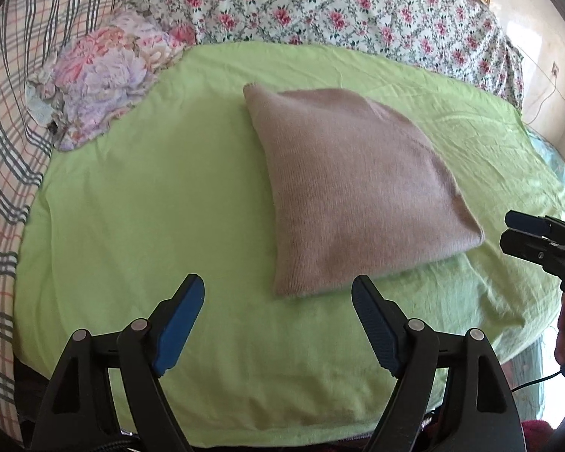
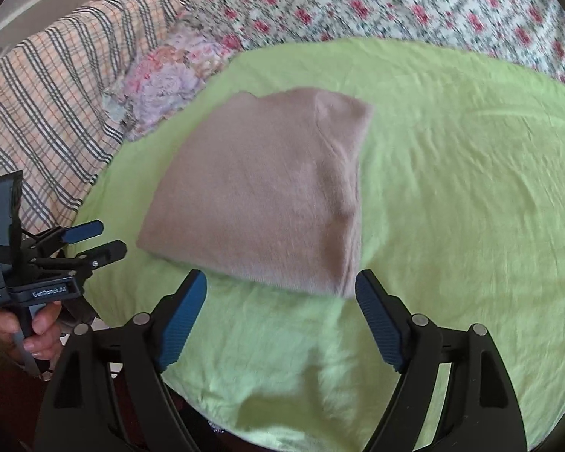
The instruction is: Fold small clothes
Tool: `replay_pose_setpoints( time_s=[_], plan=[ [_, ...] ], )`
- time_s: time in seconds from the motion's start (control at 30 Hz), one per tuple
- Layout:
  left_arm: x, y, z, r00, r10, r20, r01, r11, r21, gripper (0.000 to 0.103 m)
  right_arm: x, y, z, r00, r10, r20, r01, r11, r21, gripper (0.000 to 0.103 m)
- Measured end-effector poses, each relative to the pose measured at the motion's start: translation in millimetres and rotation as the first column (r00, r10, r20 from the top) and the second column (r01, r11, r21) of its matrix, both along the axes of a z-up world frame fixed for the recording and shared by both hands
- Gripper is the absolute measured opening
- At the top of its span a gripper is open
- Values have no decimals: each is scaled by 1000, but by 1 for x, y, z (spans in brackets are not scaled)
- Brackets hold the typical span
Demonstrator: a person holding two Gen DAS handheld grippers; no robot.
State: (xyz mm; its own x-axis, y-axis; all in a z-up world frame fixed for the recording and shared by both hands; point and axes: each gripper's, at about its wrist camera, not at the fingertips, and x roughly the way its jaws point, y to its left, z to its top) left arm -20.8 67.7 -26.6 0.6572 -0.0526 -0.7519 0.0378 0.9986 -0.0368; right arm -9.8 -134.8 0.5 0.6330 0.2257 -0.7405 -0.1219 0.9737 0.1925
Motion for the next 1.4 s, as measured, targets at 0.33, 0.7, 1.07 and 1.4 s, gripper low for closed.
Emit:
replay_pose_setpoints(
  time_s=[0.33, 0.7, 1.07, 1.4],
  plan=[
    [43, -4, 19, 1000, -13, -28, 16, 996, 89, 81, 54, 5, 7, 989, 131, -69, -131, 991, -6, 85],
    [76, -10, 37, 991, -40, -130, 52, 995, 86, 81, 60, 21, 12, 982, 100, -160, -104, 994, -18, 88],
    [69, -13, 20, 997, 19, -81, -13, 997, 79, 81, 67, 12, -3, 991, 91, -98, -93, 996, -17, 89],
    [60, -14, 18, 996, 78, -47, -70, 986, 150, 82, 56, 15, 10, 998, 29, -51, -29, 1000, 1, 98]
  ],
)
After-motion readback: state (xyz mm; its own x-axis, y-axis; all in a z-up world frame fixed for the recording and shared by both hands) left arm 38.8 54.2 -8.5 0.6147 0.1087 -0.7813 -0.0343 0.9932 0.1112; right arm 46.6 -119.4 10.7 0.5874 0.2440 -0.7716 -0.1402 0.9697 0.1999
